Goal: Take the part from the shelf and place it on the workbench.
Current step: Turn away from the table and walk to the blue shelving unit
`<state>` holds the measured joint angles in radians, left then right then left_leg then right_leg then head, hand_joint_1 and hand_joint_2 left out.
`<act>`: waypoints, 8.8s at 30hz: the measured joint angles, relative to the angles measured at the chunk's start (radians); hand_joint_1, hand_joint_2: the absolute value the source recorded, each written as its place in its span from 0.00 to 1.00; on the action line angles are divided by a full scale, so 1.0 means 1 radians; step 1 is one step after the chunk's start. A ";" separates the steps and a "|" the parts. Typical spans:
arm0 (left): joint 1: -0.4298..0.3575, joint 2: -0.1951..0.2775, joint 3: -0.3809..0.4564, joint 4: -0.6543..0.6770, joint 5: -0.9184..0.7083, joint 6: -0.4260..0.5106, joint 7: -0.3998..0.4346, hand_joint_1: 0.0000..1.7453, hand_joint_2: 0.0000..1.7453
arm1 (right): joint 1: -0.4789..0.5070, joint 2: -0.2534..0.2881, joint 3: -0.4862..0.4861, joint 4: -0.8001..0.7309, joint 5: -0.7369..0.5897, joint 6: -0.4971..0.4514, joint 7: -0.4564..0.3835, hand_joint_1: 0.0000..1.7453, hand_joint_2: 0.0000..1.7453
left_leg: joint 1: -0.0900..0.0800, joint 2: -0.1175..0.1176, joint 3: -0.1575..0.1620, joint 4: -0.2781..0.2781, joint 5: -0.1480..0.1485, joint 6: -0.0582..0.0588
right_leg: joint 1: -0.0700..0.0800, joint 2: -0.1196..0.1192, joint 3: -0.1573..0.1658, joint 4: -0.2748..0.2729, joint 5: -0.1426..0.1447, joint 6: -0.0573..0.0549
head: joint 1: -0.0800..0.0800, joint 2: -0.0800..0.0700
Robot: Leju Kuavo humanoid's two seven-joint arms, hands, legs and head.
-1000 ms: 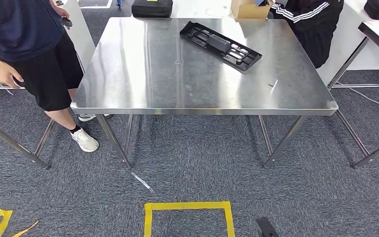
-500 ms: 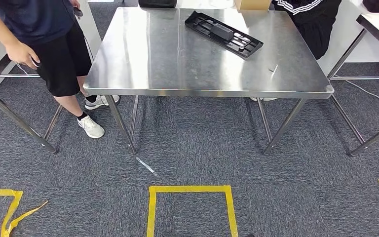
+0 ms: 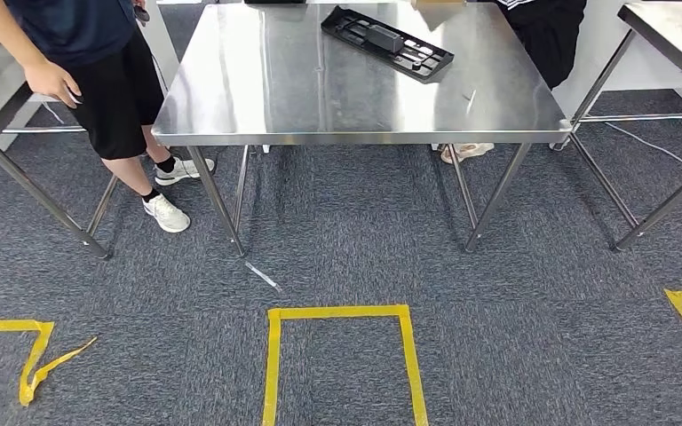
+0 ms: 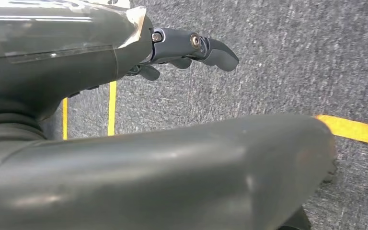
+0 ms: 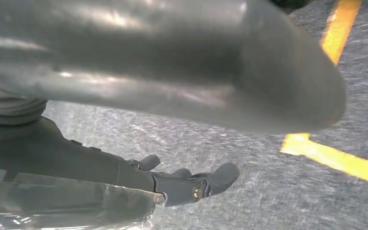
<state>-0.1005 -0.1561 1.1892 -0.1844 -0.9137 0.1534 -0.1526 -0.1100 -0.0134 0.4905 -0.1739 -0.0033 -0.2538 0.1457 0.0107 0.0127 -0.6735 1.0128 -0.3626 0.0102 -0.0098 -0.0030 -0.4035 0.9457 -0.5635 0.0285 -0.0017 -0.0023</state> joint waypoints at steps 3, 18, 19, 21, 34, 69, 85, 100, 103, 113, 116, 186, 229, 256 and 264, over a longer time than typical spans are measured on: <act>0.003 0.000 0.000 0.000 0.001 0.002 0.000 0.00 0.00 | 0.002 0.002 0.006 0.003 0.004 -0.001 0.000 0.00 0.00 | 0.004 -0.006 -0.031 0.137 -0.156 -0.011 | 0.001 -0.007 -0.040 0.003 0.038 -0.030 | -0.008 0.000; -0.003 0.000 -0.002 0.000 -0.016 -0.009 -0.004 0.00 0.00 | 0.010 0.007 0.006 0.006 -0.011 -0.013 -0.003 0.00 0.00 | -0.002 -0.009 0.154 -0.031 -0.132 0.050 | 0.012 -0.007 -0.241 0.178 0.021 -0.001 | -0.003 0.000; -0.003 0.000 -0.003 0.000 -0.017 -0.011 -0.004 0.00 0.00 | 0.011 0.007 0.006 0.006 -0.012 -0.014 -0.003 0.00 0.00 | -0.002 -0.007 0.137 -0.031 -0.118 0.052 | 0.009 -0.005 -0.254 0.240 -0.019 -0.001 | 0.000 0.000; -0.003 0.000 -0.004 0.000 -0.018 -0.016 -0.004 0.00 0.00 | 0.013 0.007 0.006 0.007 -0.013 -0.015 -0.004 0.00 0.00 | -0.002 -0.003 0.100 -0.030 -0.088 0.048 | 0.003 -0.003 -0.254 0.332 -0.039 0.015 | 0.001 0.000; 0.001 0.000 -0.012 -0.002 -0.020 -0.020 -0.002 0.00 0.00 | 0.014 0.011 0.006 0.008 -0.012 -0.019 -0.005 0.00 0.00 | 0.010 -0.007 -0.027 0.156 -0.176 -0.015 | -0.009 -0.009 -0.034 -0.002 0.043 -0.025 | -0.006 0.000; 0.006 -0.005 -0.031 -0.004 -0.045 0.003 -0.019 0.00 0.00 | 0.014 0.015 0.006 0.012 -0.013 -0.012 0.012 0.00 0.00 | 0.004 -0.026 0.073 0.185 -0.209 -0.008 | -0.007 0.057 -0.126 0.036 0.098 -0.018 | -0.006 0.000; 0.006 -0.005 -0.031 -0.004 -0.049 -0.002 -0.018 0.00 0.00 | 0.016 0.017 0.005 0.014 -0.029 -0.018 0.013 0.00 0.00 | 0.005 0.056 0.144 -0.014 -0.132 0.030 | -0.009 -0.019 -0.210 0.196 0.034 0.045 | 0.007 0.000; 0.009 -0.006 -0.030 -0.004 -0.027 0.015 -0.013 0.00 0.00 | 0.008 0.022 0.006 0.014 -0.011 -0.004 0.014 0.00 0.00 | 0.010 -0.029 0.062 0.173 -0.193 -0.016 | -0.012 0.064 -0.135 0.055 0.092 -0.012 | -0.004 0.000; 0.009 -0.007 -0.029 -0.004 -0.022 0.018 -0.012 0.00 0.00 | 0.002 0.023 0.007 0.014 -0.009 0.000 0.016 0.00 0.00 | 0.018 -0.090 0.120 0.028 -0.137 -0.012 | -0.007 0.100 -0.150 0.069 0.089 0.001 | -0.003 0.000; 0.006 -0.012 -0.030 -0.004 -0.041 0.008 -0.011 0.00 0.00 | 0.007 0.025 0.006 0.015 -0.027 0.000 0.022 0.00 0.00 | 0.007 0.026 0.119 0.004 -0.130 0.034 | -0.013 0.013 -0.305 0.345 -0.021 0.035 | 0.010 0.000; 0.005 -0.013 -0.030 -0.004 -0.044 0.002 -0.012 0.00 0.00 | 0.012 0.023 0.006 0.015 -0.028 -0.001 0.019 0.00 0.00 | 0.007 0.059 0.123 0.005 -0.133 0.028 | -0.016 -0.030 -0.207 0.172 0.042 0.057 | 0.011 0.000; 0.005 -0.021 -0.025 -0.005 -0.032 0.094 0.009 0.00 0.00 | 0.007 0.035 0.032 0.016 0.015 0.046 0.024 0.00 0.00 | 0.008 0.017 0.107 0.130 -0.248 -0.013 | -0.010 -0.001 -0.168 0.071 0.099 -0.016 | -0.006 0.000; 0.008 -0.011 -0.012 -0.005 -0.069 0.032 0.012 0.00 0.00 | -0.017 0.043 0.035 0.016 -0.036 0.026 0.042 0.00 0.00 | 0.008 -0.063 0.124 0.018 -0.138 0.019 | -0.007 0.116 -0.200 0.091 0.105 0.015 | -0.011 0.000; 0.006 -0.014 -0.031 -0.005 -0.084 0.044 0.032 0.00 0.00 | 0.008 0.047 0.006 0.016 -0.044 0.012 0.029 0.00 0.00 | 0.012 -0.089 0.121 0.035 -0.143 -0.004 | -0.001 0.107 -0.174 0.082 0.099 -0.009 | -0.015 0.000; 0.006 -0.016 -0.033 -0.006 -0.089 0.050 0.033 0.00 0.00 | 0.012 0.049 0.005 0.017 -0.043 0.009 0.031 0.00 0.00 | 0.001 0.002 0.127 0.005 -0.129 0.039 | -0.003 0.024 -0.301 0.300 0.003 0.006 | -0.005 0.000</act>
<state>-0.0946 -0.1720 1.1563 -0.1900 -1.0029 0.2029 -0.1191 -0.0976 0.0358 0.4959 -0.1573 -0.0464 -0.2450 0.1762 0.0114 0.0144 -0.5469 1.0183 -0.4913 0.0492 -0.0126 0.0211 -0.7046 1.2461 -0.5608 0.0347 -0.0069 -0.0023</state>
